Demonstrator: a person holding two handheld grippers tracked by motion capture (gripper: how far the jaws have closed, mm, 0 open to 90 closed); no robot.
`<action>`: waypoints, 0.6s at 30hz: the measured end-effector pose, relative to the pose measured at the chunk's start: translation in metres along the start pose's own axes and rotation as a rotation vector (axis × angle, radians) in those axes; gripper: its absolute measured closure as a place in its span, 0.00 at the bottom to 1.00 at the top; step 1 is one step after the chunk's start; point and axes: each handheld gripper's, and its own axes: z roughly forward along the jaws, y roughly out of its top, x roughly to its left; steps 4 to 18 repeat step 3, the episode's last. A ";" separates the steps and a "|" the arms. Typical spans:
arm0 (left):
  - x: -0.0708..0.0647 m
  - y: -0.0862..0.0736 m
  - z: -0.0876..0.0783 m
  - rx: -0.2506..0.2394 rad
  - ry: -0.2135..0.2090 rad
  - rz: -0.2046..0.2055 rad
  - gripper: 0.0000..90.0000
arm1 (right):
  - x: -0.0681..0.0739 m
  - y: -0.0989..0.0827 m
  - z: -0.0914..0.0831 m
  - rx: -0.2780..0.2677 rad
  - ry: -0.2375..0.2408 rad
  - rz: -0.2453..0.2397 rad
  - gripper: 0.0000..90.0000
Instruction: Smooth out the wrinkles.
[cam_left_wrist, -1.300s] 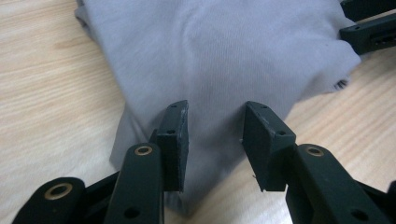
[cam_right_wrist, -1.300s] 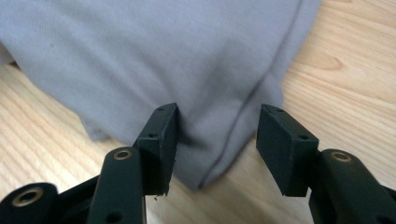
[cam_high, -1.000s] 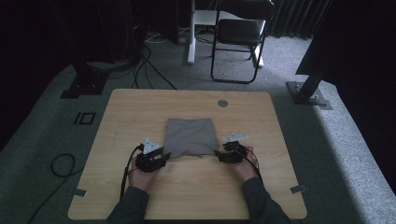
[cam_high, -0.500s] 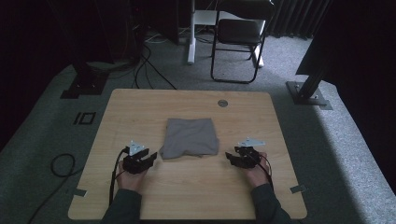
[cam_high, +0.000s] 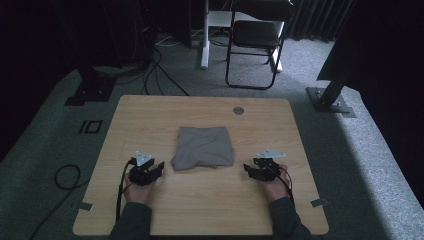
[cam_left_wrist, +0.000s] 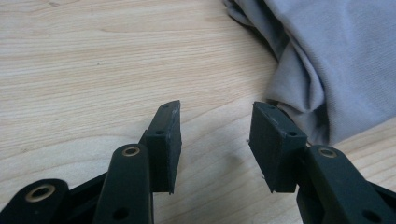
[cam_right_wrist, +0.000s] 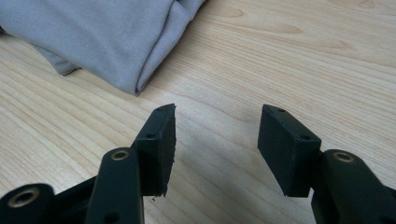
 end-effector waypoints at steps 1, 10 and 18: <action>0.000 0.000 0.000 -0.001 0.004 -0.007 0.60 | 0.000 0.000 0.000 -0.002 0.001 0.001 0.51; 0.000 0.000 0.000 -0.001 0.012 -0.012 0.59 | 0.000 0.000 0.000 -0.007 -0.001 -0.001 0.51; 0.000 0.000 0.000 -0.001 0.012 -0.012 0.59 | 0.000 0.000 0.000 -0.007 -0.001 -0.001 0.51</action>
